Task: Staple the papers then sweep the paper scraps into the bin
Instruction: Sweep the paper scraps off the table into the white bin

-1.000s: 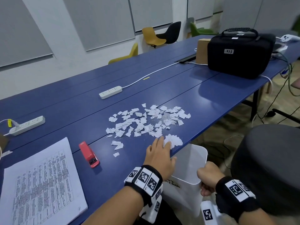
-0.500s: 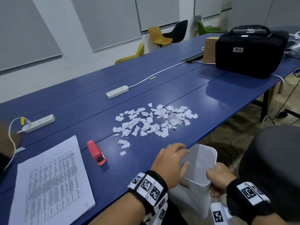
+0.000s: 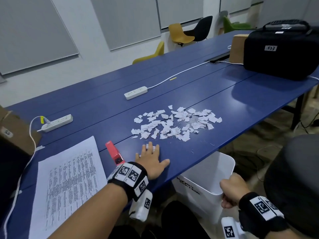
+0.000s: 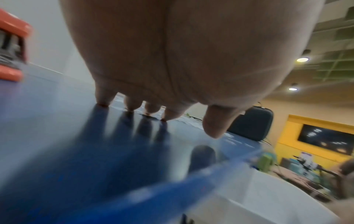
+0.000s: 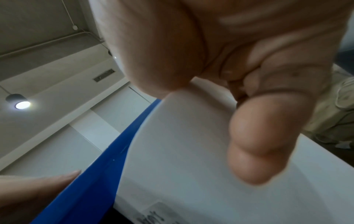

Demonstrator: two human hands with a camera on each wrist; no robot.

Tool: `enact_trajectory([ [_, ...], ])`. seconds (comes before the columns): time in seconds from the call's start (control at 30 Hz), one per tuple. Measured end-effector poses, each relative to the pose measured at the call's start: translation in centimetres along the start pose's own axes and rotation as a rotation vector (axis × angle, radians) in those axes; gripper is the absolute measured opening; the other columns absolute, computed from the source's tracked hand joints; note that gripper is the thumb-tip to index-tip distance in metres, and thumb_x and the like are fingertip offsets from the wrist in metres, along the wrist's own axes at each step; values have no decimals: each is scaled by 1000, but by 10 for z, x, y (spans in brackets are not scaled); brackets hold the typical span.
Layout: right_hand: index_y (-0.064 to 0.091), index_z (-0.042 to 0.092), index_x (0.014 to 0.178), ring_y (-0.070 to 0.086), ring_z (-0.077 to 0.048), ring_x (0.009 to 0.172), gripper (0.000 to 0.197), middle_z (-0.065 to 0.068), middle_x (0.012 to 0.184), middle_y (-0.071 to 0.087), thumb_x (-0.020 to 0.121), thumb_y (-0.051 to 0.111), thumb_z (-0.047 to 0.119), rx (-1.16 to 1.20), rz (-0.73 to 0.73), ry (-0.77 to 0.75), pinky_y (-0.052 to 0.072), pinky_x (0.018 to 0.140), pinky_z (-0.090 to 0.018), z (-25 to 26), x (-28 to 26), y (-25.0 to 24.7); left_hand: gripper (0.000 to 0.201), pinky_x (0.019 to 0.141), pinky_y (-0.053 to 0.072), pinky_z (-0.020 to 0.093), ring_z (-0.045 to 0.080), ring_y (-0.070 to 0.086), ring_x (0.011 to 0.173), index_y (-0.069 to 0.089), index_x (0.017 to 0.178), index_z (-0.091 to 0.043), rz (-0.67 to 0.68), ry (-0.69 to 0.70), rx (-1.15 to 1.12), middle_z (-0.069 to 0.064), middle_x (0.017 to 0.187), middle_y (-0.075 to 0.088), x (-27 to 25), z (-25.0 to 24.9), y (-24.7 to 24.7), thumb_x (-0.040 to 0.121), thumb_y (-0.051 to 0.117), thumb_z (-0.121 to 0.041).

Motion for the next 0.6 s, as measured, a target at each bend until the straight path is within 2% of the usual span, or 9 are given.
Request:
enact_trajectory([
  [0.2,63,-4,101,45,-23,37,32,-18,62,53,80,40,-2,16,-1,-3,46,42,-29,-2,-5,0,81,121,-8,54,29,-24,149,-8,156,-20,29,286,89,7,163,-23,-32,-86,32,96,32,-56],
  [0.3,64,-1,94,45,-23,36,27,-17,56,53,80,41,-4,22,3,1,44,43,-29,-1,-9,-3,79,120,-8,54,27,-23,150,-5,157,-21,-19,444,123,6,164,-20,-49,-127,44,97,36,-51],
  [0.37,65,-1,88,46,-24,36,25,-16,50,52,80,41,-6,27,8,11,44,44,-30,-1,-9,-6,75,122,-8,50,24,-18,151,-2,157,-22,-45,555,116,6,165,-14,-58,-147,45,98,39,-46],
  [0.43,64,-3,87,44,-23,35,25,-16,51,51,80,40,-6,31,13,25,42,44,-30,-2,-7,-8,71,124,3,43,21,3,154,9,157,-22,-48,641,-45,5,166,7,-60,-158,35,98,45,-38],
  [0.47,63,-3,89,43,-21,34,25,-15,54,51,81,40,-6,31,15,32,41,44,-29,-3,-6,-9,66,123,16,40,20,22,150,19,155,-24,-57,656,-193,5,162,26,-58,-158,25,97,48,-34],
  [0.53,61,-3,93,40,-20,33,26,-15,61,50,82,38,-6,26,21,36,38,43,-26,-3,-4,-10,51,108,44,36,17,60,122,43,145,-25,-125,622,-515,1,137,61,-47,-143,-4,94,54,-27],
  [0.57,61,-2,95,40,-19,34,26,-15,64,50,83,38,-6,24,25,35,37,42,-26,-3,-2,-11,44,99,51,35,15,68,107,53,137,-23,-188,580,-634,-1,124,69,-39,-132,-19,93,54,-25],
  [0.6,60,-2,97,40,-19,35,26,-15,66,50,84,38,-5,25,29,35,37,43,-26,-3,-1,-10,40,95,53,35,15,71,98,59,130,-21,-278,530,-683,-3,118,72,-29,-118,-34,91,54,-25],
])
Point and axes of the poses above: each hand's wrist, its own x-axis towards the middle knuckle, its own y-axis out of the palm, z = x × y, the point moved 10 cm from there along x, towards the middle knuckle
